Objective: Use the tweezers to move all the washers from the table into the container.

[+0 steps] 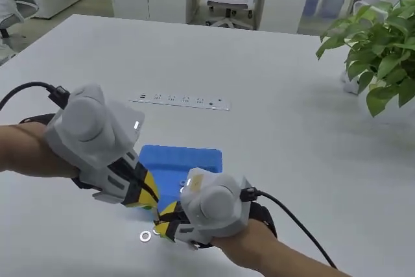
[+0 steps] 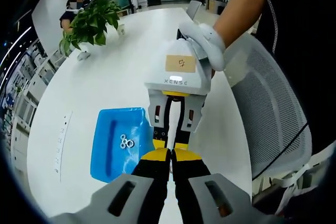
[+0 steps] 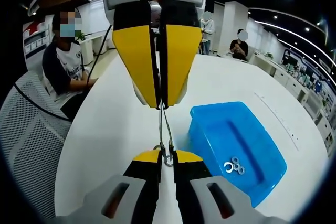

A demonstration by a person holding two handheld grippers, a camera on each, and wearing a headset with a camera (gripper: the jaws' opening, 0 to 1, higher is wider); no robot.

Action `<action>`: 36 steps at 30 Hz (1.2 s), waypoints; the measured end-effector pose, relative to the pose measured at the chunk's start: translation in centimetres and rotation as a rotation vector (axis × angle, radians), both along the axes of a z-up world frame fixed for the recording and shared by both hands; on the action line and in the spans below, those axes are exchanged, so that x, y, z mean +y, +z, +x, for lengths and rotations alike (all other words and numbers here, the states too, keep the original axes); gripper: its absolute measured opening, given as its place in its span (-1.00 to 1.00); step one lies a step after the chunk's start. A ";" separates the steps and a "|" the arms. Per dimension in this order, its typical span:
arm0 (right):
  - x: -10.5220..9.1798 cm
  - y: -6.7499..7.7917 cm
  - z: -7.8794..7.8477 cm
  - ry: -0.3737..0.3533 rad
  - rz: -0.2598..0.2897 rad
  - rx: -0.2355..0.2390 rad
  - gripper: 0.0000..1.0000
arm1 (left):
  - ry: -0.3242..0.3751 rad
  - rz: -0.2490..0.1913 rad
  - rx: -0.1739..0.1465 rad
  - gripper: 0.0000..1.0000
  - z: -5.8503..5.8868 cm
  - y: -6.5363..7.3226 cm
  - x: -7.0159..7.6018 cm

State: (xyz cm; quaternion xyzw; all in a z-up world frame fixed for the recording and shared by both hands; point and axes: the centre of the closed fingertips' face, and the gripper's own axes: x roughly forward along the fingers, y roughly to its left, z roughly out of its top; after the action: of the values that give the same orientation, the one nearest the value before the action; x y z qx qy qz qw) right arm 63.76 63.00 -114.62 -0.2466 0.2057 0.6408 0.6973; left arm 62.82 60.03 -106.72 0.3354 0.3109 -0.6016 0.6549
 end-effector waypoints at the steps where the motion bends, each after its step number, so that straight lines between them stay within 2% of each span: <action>1: 0.0 -0.1 0.0 0.002 -0.002 -0.001 -0.80 | 0.002 0.000 -0.001 -0.90 0.0 -0.1 0.0; 17: 0.3 -1.4 -0.2 0.035 -0.033 0.003 -0.79 | 0.017 0.000 0.007 -0.90 -0.1 -1.3 0.5; 24: 0.4 -1.5 -0.1 0.035 -0.031 0.010 -0.79 | 0.036 -0.012 0.009 -0.90 0.1 -1.2 0.7; 30: 0.3 -1.7 0.0 0.026 -0.042 0.015 -0.80 | 0.058 -0.031 0.028 -0.90 0.5 -1.2 0.4; 36: 0.2 -1.7 0.1 0.007 -0.044 0.041 -0.82 | 0.054 -0.038 0.030 -0.90 0.4 -1.1 0.1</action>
State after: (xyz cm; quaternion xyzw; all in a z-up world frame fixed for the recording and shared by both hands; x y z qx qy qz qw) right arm 63.82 63.20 -116.37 -0.2495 0.2330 0.6436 0.6850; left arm 63.23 60.18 -107.87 0.3055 0.3181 -0.5942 0.6726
